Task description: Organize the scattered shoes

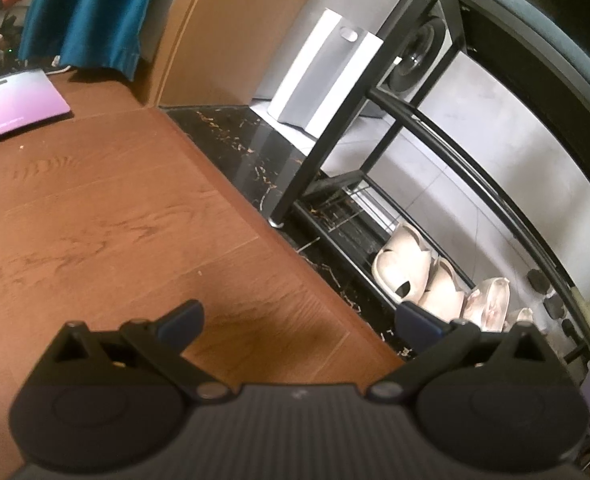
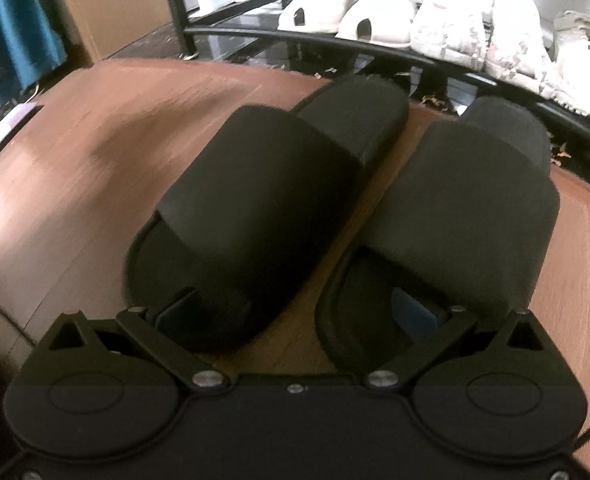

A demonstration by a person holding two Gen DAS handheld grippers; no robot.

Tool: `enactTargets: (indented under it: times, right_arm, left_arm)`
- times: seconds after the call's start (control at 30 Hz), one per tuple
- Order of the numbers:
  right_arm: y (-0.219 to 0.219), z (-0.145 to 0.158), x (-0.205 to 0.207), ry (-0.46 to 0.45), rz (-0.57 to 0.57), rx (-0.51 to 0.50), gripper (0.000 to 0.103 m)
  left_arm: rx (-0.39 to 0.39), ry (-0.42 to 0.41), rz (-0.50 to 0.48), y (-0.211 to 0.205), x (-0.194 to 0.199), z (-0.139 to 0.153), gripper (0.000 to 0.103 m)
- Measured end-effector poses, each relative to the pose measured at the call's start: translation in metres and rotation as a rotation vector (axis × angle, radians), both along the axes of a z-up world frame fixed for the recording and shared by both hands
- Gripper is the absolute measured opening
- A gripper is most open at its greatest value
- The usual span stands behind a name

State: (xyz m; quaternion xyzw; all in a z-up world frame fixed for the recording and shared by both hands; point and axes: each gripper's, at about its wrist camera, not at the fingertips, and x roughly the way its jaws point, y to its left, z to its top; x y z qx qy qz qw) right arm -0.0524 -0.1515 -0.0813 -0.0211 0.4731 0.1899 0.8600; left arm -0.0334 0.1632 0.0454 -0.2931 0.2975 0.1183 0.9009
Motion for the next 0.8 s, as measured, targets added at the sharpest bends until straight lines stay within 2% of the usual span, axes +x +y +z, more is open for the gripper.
enactTargets:
  times: [0.13,0.43,0.67,0.8]
  right_arm:
    - [-0.012,0.005,-0.007,0.049,0.008,0.053,0.103]
    - [-0.01,0.007,-0.019,0.082,0.058,0.0,0.103]
    - [-0.026,0.011,-0.016,0.172,0.018,0.106,0.103]
    - [-0.033,0.013,-0.014,0.21,0.019,0.133,0.103]
  left_arm:
    - [-0.002,-0.004,-0.004,0.0,-0.001,0.002,0.102]
    - [-0.015,-0.001,-0.001,0.001,-0.002,0.002,0.102]
    - [-0.027,-0.002,0.001,0.002,-0.003,0.002,0.102]
    - [-0.031,0.0,0.003,0.002,-0.003,0.002,0.102]
